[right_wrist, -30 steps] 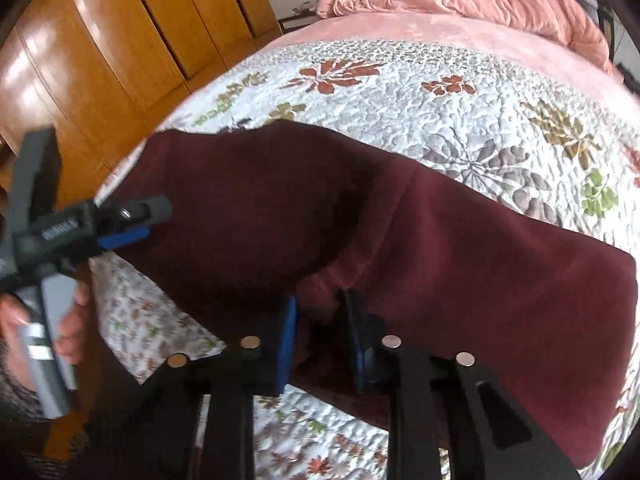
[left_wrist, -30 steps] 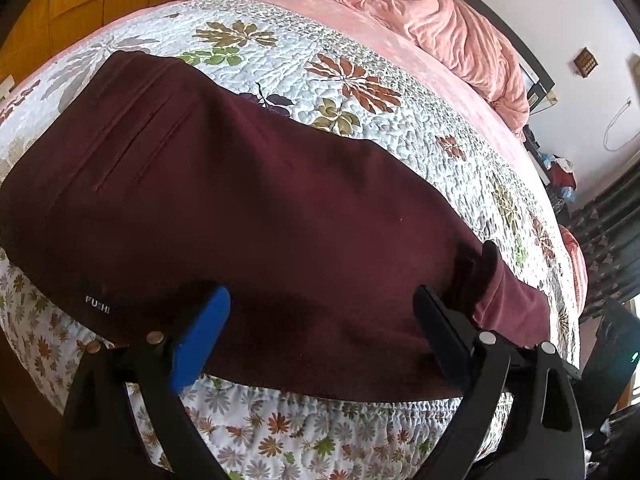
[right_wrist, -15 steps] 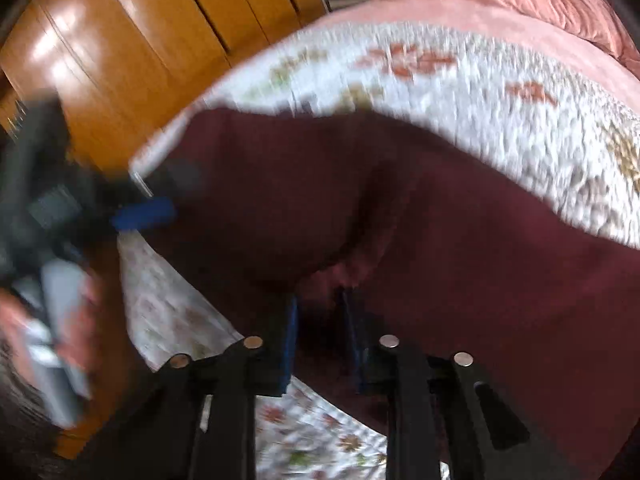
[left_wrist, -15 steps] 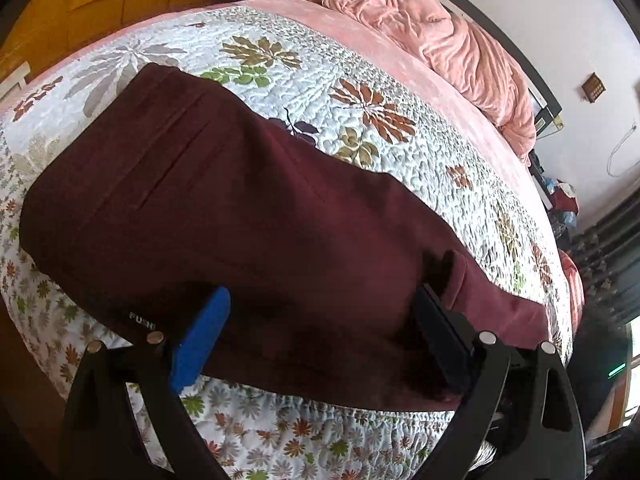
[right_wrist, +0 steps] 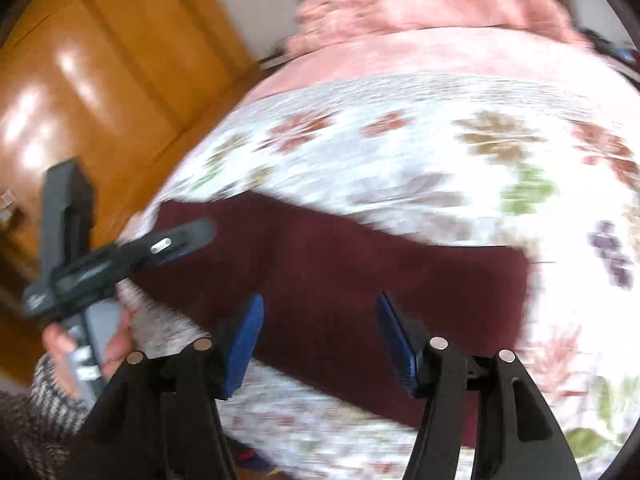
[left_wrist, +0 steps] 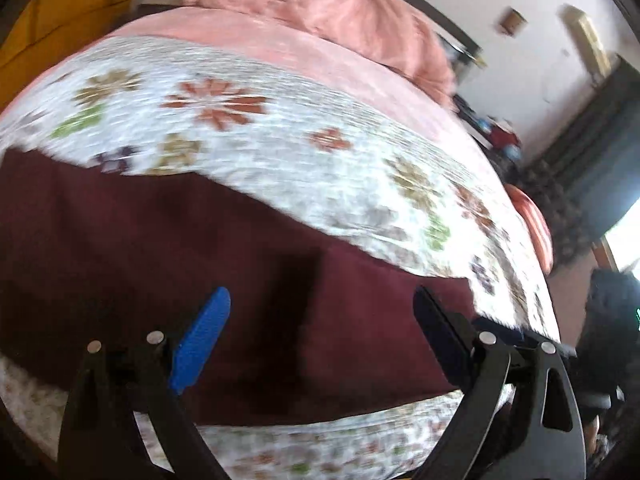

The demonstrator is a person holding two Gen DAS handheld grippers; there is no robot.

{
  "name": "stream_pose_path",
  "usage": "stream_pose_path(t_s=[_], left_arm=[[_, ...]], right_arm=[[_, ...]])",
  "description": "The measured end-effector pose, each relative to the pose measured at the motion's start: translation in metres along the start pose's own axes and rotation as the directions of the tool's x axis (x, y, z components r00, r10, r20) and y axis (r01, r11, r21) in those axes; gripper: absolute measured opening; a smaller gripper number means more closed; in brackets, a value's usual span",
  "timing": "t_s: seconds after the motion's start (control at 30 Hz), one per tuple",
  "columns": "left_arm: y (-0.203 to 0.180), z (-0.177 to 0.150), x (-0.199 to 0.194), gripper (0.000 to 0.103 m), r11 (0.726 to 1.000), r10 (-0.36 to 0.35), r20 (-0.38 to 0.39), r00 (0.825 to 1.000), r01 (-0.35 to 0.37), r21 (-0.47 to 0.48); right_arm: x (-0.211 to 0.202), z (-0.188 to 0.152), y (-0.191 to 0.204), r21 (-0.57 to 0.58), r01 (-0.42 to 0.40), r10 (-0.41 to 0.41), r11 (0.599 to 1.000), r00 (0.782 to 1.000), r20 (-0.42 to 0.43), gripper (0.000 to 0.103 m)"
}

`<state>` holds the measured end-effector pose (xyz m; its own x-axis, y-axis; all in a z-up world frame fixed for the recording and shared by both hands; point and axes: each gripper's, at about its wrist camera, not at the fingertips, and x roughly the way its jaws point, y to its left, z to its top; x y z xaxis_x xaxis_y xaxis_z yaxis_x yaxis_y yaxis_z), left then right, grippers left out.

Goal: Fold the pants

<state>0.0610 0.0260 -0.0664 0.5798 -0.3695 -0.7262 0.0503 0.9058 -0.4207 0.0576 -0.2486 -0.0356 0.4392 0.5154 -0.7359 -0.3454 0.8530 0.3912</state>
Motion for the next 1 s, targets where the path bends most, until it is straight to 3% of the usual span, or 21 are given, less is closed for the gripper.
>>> stream_pose_path(t_s=[0.07,0.17,0.33,0.5,0.67,0.8,0.87,0.93,1.0], left_arm=[[-0.020,-0.004,0.020,0.092,0.998,-0.037,-0.022,0.999,0.038,0.044],[-0.026,-0.012,0.051,0.092,0.998,-0.024,-0.089,0.996,0.029,0.057],[0.005,-0.029,0.093,0.088,0.998,0.031,-0.226,0.974,-0.041,-0.038],[-0.001,-0.035,0.086,0.086,0.998,0.060,-0.189,0.980,-0.054,0.037],[0.020,-0.019,0.027,0.089,0.998,0.063,-0.093,0.994,-0.061,0.016],[0.087,-0.015,-0.042,0.089,0.984,0.131,-0.003,0.991,-0.131,-0.124],[0.133,-0.018,-0.076,0.089,0.956,0.180,0.023,0.983,-0.169,-0.239],[0.183,-0.029,-0.108,0.089,0.906,0.220,0.031,0.975,-0.193,-0.377],[0.215,-0.039,-0.125,0.087,0.857,0.200,0.033,0.979,-0.158,-0.491]], right_arm=[[0.002,0.003,-0.030,0.056,0.015,-0.014,0.998,1.000,-0.007,0.061],[0.024,0.000,-0.058,0.106,0.047,-0.041,0.993,0.998,-0.056,0.058],[0.045,-0.018,-0.071,0.099,0.069,-0.063,0.993,0.996,-0.058,0.058],[0.041,-0.017,-0.065,0.084,0.084,-0.081,0.993,0.996,-0.046,0.060],[0.008,0.001,-0.032,0.083,-0.034,0.028,0.996,0.997,0.068,0.061],[0.017,0.006,0.012,0.040,-0.155,0.153,0.987,0.987,0.043,0.061],[0.026,0.005,0.027,0.024,-0.178,0.177,0.984,0.984,0.027,0.063],[0.041,0.002,0.042,0.026,-0.201,0.201,0.979,0.980,-0.004,0.063],[0.055,0.000,0.051,0.029,-0.201,0.203,0.979,0.979,-0.038,0.063]])
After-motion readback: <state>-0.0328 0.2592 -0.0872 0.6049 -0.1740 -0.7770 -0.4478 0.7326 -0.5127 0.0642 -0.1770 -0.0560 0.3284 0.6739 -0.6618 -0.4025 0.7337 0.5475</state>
